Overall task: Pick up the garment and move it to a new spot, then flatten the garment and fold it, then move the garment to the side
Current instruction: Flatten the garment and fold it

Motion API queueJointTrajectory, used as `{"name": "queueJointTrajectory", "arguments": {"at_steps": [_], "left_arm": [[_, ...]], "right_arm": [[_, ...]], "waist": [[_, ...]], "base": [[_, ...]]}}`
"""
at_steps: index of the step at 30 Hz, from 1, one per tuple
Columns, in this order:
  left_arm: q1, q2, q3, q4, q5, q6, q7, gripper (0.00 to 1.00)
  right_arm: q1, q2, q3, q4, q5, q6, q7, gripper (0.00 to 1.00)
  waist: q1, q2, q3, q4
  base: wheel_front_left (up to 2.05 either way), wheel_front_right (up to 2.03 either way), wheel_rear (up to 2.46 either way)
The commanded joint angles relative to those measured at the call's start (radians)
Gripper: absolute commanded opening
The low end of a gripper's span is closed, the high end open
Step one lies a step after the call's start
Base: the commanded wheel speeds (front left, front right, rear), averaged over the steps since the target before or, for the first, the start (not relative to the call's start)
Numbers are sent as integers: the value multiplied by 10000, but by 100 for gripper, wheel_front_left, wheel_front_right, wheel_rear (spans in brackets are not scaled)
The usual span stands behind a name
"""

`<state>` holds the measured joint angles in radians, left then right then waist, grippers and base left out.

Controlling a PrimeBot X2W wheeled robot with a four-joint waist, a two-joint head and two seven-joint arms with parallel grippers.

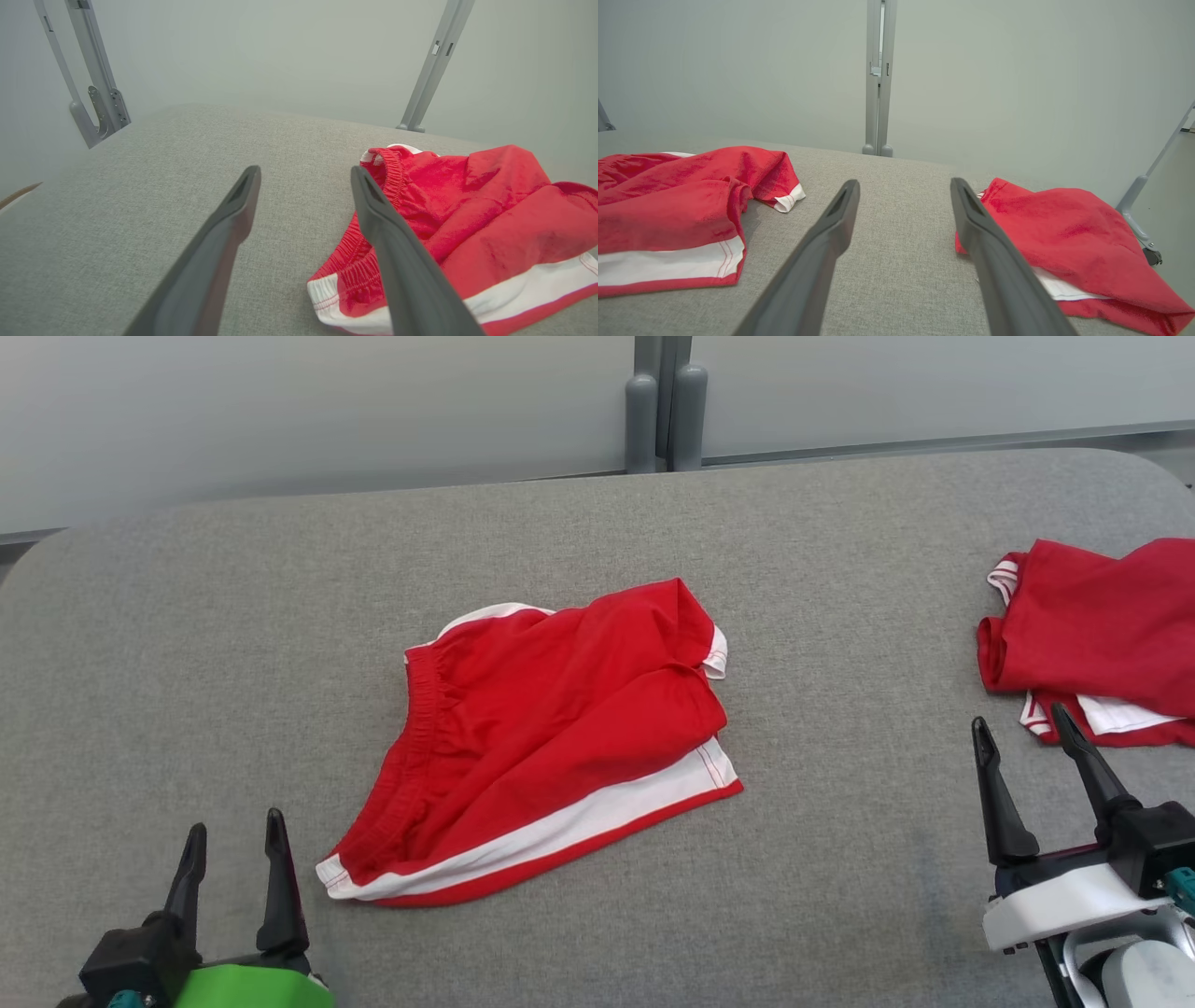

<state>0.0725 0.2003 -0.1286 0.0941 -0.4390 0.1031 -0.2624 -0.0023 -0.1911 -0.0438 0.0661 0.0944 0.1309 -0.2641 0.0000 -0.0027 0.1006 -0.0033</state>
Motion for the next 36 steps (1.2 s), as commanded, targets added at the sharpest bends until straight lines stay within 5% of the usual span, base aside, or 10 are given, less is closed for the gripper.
{"name": "queueJointTrajectory", "arguments": {"at_steps": [1, 14, 36], "left_arm": [[270, 245, 98, -152, 326, -88, -27, 100], [484, 839, -19, 285, 993, -950, -25, 100], [263, 373, 281, 1107, 1330, -1769, -27, 100]], "right_arm": [[-6, -21, 113, -131, -167, -4, -1, 100], [448, 415, 494, 69, -557, -4, -3, 100], [834, 796, 173, 468, -563, -4, -2, 100]], "waist": [[0, 27, -89, 33], [0, 27, -323, 152], [0, 27, -642, 317]], "base": [[0, 0, 0], [0, 0, 0], [0, 0, 0]]}}
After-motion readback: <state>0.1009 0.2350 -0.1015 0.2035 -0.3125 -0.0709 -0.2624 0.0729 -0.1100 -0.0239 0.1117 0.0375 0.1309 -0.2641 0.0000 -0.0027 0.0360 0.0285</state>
